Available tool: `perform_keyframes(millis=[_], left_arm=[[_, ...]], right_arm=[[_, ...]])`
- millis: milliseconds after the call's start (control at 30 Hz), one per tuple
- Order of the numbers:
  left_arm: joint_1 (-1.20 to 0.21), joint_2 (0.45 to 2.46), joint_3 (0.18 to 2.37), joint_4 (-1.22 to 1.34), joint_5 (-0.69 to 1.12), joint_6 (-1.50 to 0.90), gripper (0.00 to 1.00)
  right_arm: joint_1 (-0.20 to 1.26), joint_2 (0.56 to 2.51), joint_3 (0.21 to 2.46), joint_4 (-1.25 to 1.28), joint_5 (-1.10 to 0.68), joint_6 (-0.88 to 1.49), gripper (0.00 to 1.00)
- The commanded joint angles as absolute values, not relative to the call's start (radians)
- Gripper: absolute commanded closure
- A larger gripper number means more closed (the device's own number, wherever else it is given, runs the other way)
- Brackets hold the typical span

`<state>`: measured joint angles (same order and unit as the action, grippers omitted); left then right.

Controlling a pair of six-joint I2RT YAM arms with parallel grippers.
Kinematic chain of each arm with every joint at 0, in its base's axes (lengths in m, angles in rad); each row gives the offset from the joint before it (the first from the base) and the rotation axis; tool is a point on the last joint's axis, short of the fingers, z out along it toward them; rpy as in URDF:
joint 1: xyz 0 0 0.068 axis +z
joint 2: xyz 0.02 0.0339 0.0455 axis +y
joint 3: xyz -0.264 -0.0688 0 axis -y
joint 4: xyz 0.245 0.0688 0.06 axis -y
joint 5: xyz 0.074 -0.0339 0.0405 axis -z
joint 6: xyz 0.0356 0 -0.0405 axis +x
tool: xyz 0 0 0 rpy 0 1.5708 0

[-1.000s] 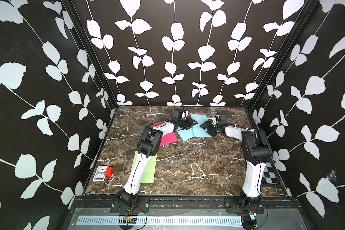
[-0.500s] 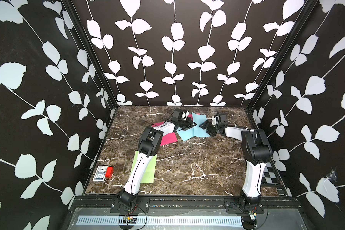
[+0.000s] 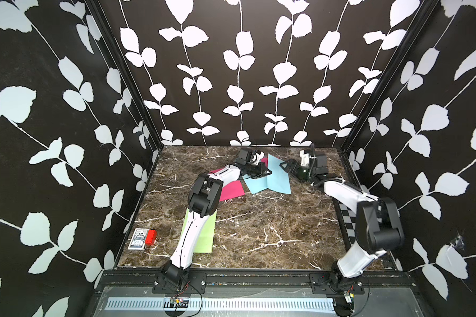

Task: Sort the scattered colored papers by color
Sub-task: Pick up the colored paper from the center of the board.

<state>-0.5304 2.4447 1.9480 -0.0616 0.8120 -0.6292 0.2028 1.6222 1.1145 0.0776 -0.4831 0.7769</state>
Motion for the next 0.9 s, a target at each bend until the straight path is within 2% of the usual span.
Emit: perform_keyframes(millis=[0, 333, 467, 667, 867], left_arm=[[-0.531, 2.265, 1.932, -0.067, 0.928, -0.531, 1.0], [-0.474, 1.904, 1.513, 0.228, 1.204, -0.547, 1.0], [-0.443, 1.757, 1.373, 0.203, 1.259, -0.448, 1.0], [-0.439, 1.634, 1.268, 0.169, 1.308, -0.352, 1.0], [-0.438, 1.639, 1.275, 0.17, 1.326, -0.357, 1.0]], right_arm=[[0.201, 1.524, 1.065, 0.059, -0.479, 0.75, 0.16], [0.161, 1.265, 0.911, 0.112, -0.548, 0.772, 0.16], [0.14, 1.206, 0.845, 0.2, -0.643, 0.81, 0.16], [0.138, 1.176, 0.785, 0.321, -0.757, 0.855, 0.16], [0.14, 1.177, 0.719, 0.505, -0.842, 0.945, 0.18]])
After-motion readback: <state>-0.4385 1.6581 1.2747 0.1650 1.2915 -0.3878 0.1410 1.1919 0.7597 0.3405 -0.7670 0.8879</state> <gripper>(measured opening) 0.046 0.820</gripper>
